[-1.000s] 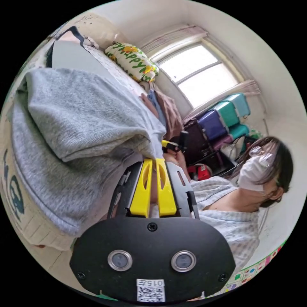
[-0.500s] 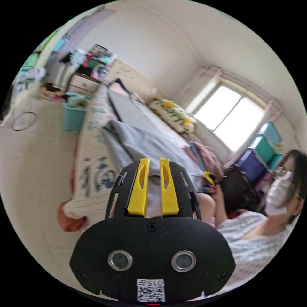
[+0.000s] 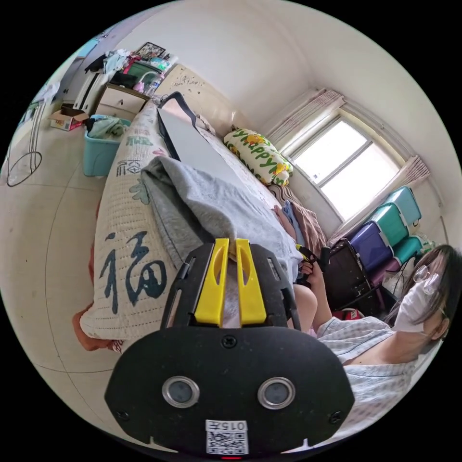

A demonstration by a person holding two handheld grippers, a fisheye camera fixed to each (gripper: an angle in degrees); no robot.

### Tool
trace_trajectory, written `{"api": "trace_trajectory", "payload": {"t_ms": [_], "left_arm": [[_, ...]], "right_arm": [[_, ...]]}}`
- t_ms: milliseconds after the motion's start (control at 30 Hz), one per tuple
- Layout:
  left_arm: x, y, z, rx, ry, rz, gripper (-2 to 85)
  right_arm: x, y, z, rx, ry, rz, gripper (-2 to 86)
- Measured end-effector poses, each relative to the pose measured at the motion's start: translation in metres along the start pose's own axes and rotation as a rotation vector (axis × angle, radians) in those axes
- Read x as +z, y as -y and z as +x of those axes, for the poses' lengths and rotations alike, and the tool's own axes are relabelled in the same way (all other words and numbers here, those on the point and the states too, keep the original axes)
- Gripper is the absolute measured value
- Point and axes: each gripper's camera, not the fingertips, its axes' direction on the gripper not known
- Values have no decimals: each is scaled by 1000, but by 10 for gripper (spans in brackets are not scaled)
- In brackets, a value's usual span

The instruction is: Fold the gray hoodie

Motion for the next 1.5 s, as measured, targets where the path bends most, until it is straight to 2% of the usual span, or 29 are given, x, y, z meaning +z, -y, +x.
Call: {"api": "trace_trajectory", "payload": {"t_ms": [167,267,400,467,533,600,667,767,900,1033,1233,1367,1433,1500], "left_arm": [[18,-7,22,64,145,-97,24],[7,-17,43,103,250,-49,44],[-14,-39,89,208,418,65,44],[-12,-48,114,293,372,99,43],[3,-51,141,416,163,67,44],[20,-48,156,475,72,22,46],[39,-46,167,514,96,-16,46],[75,-43,180,568,220,-107,47],[126,-43,185,609,377,-320,64],[137,-53,204,672,453,-318,69],[139,-54,203,655,416,-303,68],[125,-39,213,642,378,-376,46],[87,-19,226,633,268,-276,32],[65,-1,246,664,297,-176,42]], "right_arm": [[10,-8,0,1,-3,-16,33],[-3,-25,-8,12,11,65,44],[-21,-59,-63,-144,-118,145,38],[-21,-70,-85,-215,-107,154,31],[-9,-75,-108,-299,-24,125,21],[5,-77,-125,-366,31,108,8],[23,-80,-140,-433,18,102,1],[56,-80,-147,-446,-120,39,-4],[80,-93,-149,-477,-325,7,-5],[91,-108,-161,-566,-495,-13,-5],[117,-110,-173,-607,-671,39,-6],[103,-107,-161,-576,-633,65,-8],[73,-114,-143,-555,-536,118,-8],[46,-122,-123,-494,-481,172,-7]]}}
